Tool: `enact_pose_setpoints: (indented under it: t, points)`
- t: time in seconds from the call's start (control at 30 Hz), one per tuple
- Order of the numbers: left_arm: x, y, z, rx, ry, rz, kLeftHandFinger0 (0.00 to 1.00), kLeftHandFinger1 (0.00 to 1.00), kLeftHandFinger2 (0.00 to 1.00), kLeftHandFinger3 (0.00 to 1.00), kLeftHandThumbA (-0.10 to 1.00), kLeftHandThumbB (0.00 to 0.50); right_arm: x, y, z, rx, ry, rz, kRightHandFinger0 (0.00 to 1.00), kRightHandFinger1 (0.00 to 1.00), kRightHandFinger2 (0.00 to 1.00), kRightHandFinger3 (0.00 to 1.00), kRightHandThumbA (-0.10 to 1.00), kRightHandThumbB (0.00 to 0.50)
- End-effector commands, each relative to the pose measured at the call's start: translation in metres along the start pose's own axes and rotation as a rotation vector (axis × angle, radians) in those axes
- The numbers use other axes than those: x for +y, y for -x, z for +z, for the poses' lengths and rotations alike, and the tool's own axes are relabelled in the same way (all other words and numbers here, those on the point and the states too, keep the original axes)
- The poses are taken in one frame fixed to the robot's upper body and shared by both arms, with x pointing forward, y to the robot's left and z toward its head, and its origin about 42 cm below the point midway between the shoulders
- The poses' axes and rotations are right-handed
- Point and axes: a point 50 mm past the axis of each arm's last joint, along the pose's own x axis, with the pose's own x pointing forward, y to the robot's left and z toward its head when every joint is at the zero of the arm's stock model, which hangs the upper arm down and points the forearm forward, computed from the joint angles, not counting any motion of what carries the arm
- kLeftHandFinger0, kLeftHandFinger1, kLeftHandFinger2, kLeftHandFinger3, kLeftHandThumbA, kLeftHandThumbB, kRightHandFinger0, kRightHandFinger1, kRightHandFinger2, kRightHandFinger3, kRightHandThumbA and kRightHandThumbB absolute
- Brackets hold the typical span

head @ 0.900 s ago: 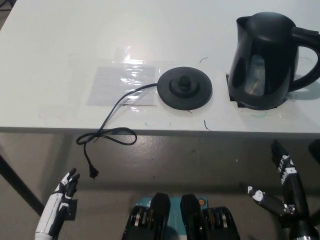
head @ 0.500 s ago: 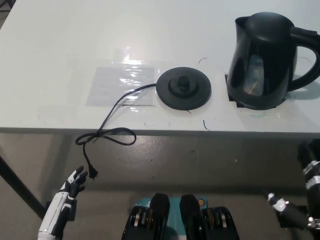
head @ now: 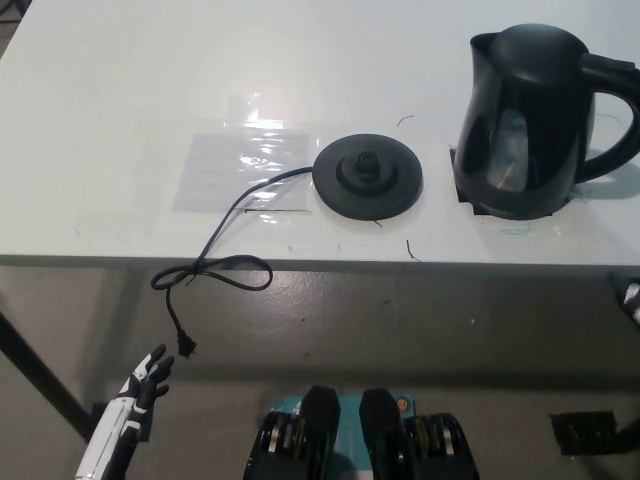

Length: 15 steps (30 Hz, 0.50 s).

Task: A kettle and its base are kept separately on the desk infront of the robot and the robot uses its right hand to lift the kettle by its handle and places it on its base to align it correctly.

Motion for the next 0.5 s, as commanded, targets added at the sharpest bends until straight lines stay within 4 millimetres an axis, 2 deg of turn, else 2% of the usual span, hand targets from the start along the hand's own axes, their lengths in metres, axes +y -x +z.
enact_pose_setpoints:
  t: [0.0,0.1,0.2,0.3,0.33,0.4,0.47]
  points:
    - [0.003,0.0,0.007,-0.069,0.01,-0.003,1.0,1.0,1.0,1.0,1.0,0.259,-0.02,-0.038,0.0,0.005,-0.053,-0.017,1.0,1.0,1.0,1.0,1.0,0.328]
    - [0.003,0.0,0.007,-0.068,0.004,-0.005,1.0,1.0,1.0,1.0,1.0,0.275,-0.031,-0.057,-0.007,0.024,-0.09,0.007,1.0,1.0,1.0,1.0,1.0,0.296]
    - [0.003,0.0,0.006,-0.072,0.007,-0.006,1.0,1.0,1.0,1.0,1.0,0.255,-0.04,-0.078,-0.012,0.046,-0.091,0.005,1.0,1.0,1.0,1.0,1.0,0.253]
    - [0.004,-0.001,0.006,-0.07,0.004,-0.001,1.0,1.0,1.0,1.0,1.0,0.265,-0.045,-0.096,-0.016,0.059,-0.089,0.001,1.0,1.0,1.0,1.0,1.0,0.241]
    - [0.005,-0.001,0.005,-0.064,0.005,-0.001,1.0,1.0,1.0,1.0,1.0,0.284,-0.047,-0.107,-0.02,0.07,-0.094,0.0,1.0,1.0,1.0,1.0,1.0,0.246]
    - [0.004,-0.001,0.004,-0.061,0.007,-0.002,1.0,1.0,1.0,1.0,1.0,0.286,-0.048,-0.115,-0.024,0.078,-0.106,-0.003,1.0,1.0,1.0,1.0,1.0,0.235]
    - [0.004,-0.001,0.004,-0.064,0.002,-0.001,1.0,1.0,1.0,1.0,1.0,0.287,-0.048,-0.129,-0.031,0.106,-0.146,0.007,1.0,1.0,1.0,1.0,1.0,0.249]
